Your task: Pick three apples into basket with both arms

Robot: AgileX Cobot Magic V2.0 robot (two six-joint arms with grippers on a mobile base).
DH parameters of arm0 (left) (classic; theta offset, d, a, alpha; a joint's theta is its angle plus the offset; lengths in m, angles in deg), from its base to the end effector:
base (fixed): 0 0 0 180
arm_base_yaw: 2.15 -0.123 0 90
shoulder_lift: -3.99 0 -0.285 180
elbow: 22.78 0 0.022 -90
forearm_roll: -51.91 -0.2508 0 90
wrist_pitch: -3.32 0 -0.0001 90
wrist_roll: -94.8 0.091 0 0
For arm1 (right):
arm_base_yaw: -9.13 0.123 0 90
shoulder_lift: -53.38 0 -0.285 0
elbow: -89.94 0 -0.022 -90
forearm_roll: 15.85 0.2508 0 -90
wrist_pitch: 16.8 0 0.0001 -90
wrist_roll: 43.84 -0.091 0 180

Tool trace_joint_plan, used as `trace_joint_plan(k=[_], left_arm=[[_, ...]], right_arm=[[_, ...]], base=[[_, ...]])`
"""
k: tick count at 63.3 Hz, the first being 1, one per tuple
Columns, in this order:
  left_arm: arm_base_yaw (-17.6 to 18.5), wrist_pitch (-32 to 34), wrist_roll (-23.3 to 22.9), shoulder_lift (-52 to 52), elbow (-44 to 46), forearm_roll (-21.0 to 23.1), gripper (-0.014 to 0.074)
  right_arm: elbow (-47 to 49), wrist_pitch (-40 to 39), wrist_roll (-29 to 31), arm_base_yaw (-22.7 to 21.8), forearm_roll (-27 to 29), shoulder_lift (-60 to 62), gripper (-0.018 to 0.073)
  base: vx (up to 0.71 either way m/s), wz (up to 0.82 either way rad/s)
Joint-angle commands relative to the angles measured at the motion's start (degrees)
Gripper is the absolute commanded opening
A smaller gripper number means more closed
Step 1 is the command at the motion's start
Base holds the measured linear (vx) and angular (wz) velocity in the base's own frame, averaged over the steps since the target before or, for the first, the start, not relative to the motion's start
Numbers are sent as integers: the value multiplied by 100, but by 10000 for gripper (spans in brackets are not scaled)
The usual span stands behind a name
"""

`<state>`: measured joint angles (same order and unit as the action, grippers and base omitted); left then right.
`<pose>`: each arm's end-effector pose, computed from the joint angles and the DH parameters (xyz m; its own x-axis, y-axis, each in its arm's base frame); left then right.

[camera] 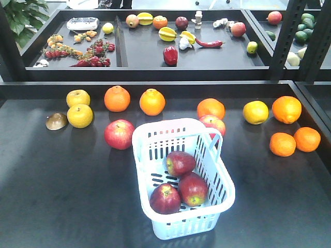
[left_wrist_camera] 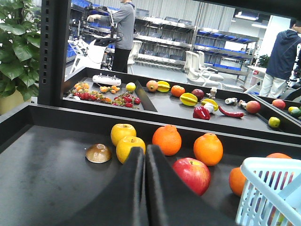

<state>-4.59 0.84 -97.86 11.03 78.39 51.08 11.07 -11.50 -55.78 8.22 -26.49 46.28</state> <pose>0.0566 0.0025 0.2005 0.0370 -0.2036 -0.9783 -0.0364 0.9781 -0.2050 0.0568 -0.0025 0.1958 -0.0198 0.0238 -0.9995 0.0334 0.9992 0.0231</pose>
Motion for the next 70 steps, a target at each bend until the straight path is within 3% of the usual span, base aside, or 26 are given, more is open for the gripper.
trace_joint_plan(k=[1, 70], left_arm=[[13, 407, -35, -72, 146, 2, -6], [13, 407, -30, -72, 146, 2, -6]], right_arm=[[-78, -440, 41, -34, -70, 75, -5], [-72, -440, 47, -34, -75, 69, -5]], base=[[0, 0], [0, 0]])
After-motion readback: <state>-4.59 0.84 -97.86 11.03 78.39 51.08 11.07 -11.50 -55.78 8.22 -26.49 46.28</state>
